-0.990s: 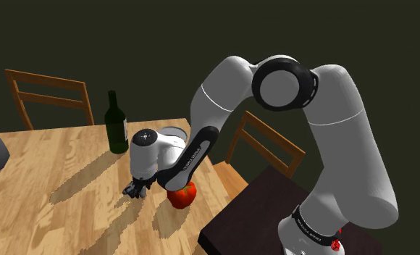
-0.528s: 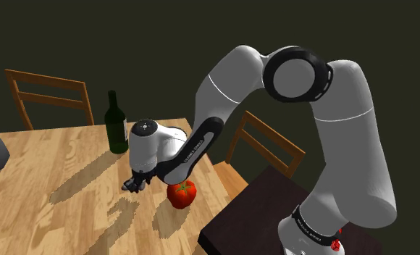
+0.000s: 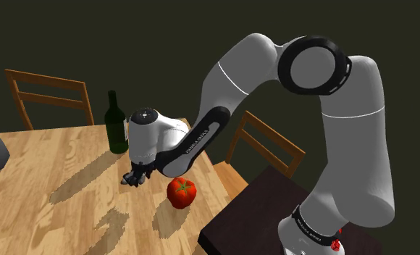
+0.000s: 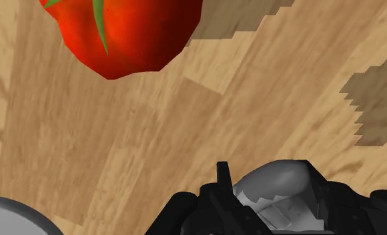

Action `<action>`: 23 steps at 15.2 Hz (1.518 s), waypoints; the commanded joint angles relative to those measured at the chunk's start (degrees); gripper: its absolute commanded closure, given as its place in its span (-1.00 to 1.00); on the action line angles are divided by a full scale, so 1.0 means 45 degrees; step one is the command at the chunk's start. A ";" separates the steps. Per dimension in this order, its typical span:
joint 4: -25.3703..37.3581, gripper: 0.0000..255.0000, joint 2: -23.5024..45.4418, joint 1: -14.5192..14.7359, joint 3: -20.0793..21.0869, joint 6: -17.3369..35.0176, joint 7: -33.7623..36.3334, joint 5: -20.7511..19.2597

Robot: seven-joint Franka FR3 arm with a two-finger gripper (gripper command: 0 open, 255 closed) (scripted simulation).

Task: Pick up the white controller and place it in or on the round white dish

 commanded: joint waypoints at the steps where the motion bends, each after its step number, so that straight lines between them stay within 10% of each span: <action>1: -0.0001 1.00 -0.0076 -0.0310 0.0049 -0.0037 -0.0371 0.0107; 23: 0.4184 1.00 0.2344 -0.5687 0.0405 -0.1260 -0.7575 0.1544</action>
